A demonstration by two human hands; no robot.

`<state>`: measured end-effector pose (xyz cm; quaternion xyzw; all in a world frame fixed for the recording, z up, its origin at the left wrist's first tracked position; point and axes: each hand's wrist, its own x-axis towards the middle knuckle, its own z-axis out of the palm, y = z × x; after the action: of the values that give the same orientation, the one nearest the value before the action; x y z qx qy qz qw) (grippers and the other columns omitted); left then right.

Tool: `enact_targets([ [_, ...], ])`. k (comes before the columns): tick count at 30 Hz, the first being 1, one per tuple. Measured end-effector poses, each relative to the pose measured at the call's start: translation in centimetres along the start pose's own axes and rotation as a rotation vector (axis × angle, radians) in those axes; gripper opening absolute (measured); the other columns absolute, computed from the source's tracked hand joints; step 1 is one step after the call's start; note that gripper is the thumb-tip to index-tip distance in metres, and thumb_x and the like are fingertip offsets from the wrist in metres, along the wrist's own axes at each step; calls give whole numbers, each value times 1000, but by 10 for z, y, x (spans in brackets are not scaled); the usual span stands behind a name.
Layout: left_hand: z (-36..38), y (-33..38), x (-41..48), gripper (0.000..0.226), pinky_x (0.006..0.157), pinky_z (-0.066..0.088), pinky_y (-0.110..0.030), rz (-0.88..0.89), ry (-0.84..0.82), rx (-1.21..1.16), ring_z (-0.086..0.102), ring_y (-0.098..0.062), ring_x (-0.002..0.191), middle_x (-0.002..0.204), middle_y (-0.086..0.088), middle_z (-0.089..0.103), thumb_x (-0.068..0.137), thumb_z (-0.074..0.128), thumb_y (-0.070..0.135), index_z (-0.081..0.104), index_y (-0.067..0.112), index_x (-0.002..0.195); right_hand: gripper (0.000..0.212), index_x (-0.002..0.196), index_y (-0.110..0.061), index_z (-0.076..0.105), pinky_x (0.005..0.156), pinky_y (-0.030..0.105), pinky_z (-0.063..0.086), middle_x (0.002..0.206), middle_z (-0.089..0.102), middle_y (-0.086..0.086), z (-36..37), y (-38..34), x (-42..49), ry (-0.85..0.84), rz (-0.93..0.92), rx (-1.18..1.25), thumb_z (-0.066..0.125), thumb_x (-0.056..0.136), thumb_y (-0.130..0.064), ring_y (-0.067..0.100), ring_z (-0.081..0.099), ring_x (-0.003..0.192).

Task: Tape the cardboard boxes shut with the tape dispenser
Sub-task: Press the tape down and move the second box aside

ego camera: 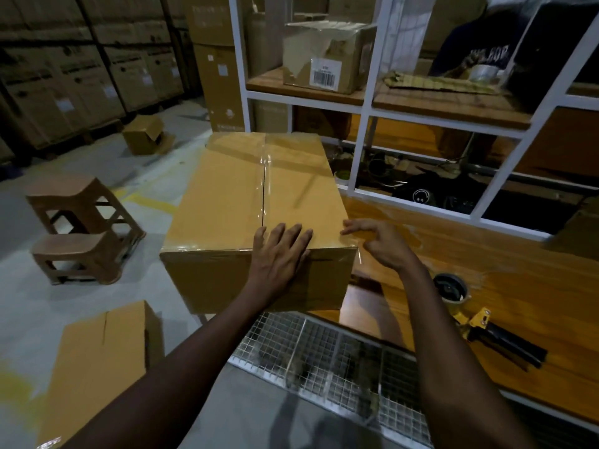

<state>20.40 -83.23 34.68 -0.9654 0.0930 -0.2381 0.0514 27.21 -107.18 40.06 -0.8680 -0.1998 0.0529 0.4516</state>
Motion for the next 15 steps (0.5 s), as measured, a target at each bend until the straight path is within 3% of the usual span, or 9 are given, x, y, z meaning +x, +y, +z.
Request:
enact_targets([
  [5,-4,33,16,51,102,33,-51,0,-13,26,52,-29,123,136,-5,57,98,30,51,53,23,134,50,107,-31,71,114,41,33,144,50,-6,-2,11,0,-137,-67,56,66,78,10,15,39,138],
  [9,-4,55,27,50,100,32,-49,-28,4,17,53,-27,120,132,-5,58,95,36,55,55,22,127,50,117,-28,68,112,40,37,147,45,-10,-7,21,-2,-227,-124,123,74,76,1,10,37,138],
  [15,-11,58,28,55,92,41,-42,-42,28,-162,55,-28,122,137,-5,58,85,40,40,59,20,132,44,112,-36,70,104,44,46,143,48,-19,0,41,10,-167,-190,41,80,74,-14,6,44,132],
])
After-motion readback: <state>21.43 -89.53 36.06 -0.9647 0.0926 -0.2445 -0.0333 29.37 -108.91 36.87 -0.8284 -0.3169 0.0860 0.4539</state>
